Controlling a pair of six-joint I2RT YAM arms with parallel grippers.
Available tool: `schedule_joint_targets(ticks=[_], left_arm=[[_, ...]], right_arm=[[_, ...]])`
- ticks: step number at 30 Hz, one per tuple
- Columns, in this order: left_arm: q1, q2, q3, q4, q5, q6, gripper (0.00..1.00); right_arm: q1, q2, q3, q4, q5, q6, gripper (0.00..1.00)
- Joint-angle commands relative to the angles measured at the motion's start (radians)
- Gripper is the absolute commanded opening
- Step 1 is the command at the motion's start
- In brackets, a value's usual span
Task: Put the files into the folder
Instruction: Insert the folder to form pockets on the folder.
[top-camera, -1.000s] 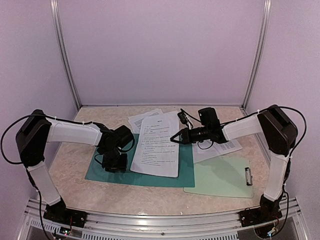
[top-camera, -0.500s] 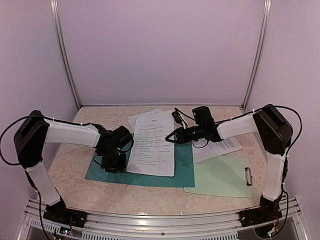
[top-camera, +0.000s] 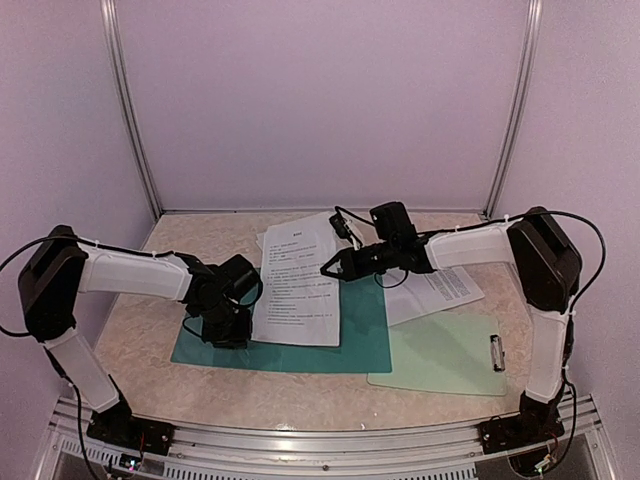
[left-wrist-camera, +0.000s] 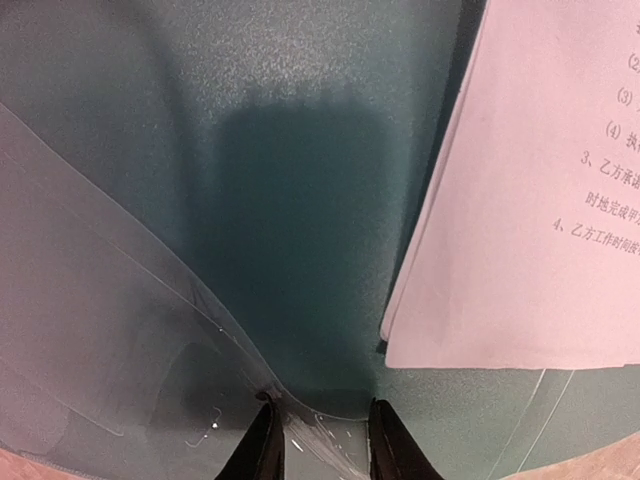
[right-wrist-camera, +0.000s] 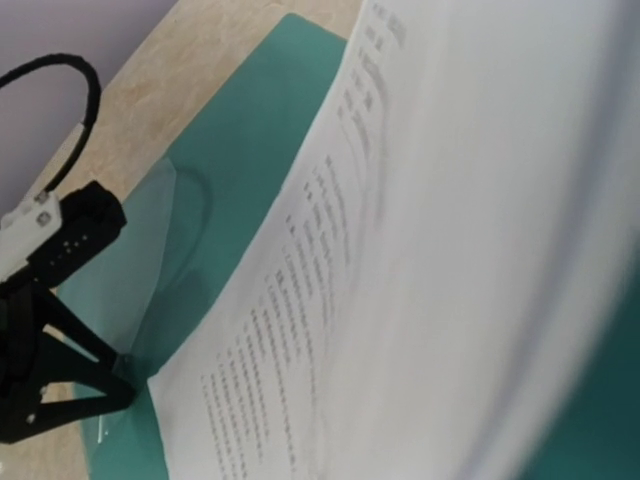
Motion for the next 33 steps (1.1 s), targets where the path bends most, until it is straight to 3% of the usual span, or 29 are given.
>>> schedule_joint_targets(ticks=[1,22,27,33], left_arm=[[-0.010,-0.025,-0.028,0.018,0.022,-0.012,0.26],[-0.021,-0.072,-0.047,0.029,-0.008,-0.012,0.22],[-0.033,-0.074,-0.041,0.025,-0.012,-0.003,0.28],[-0.071,-0.069,-0.006,0.015,-0.034,0.025,0.44]], right_arm=[[0.022,0.036,0.047,-0.083,0.043,-0.059,0.00],[0.041,0.057,0.138,-0.189,0.019,-0.134,0.00],[0.042,0.049,0.156,-0.211,0.022,-0.146,0.00],[0.037,0.030,0.144,-0.202,0.076,-0.128,0.00]])
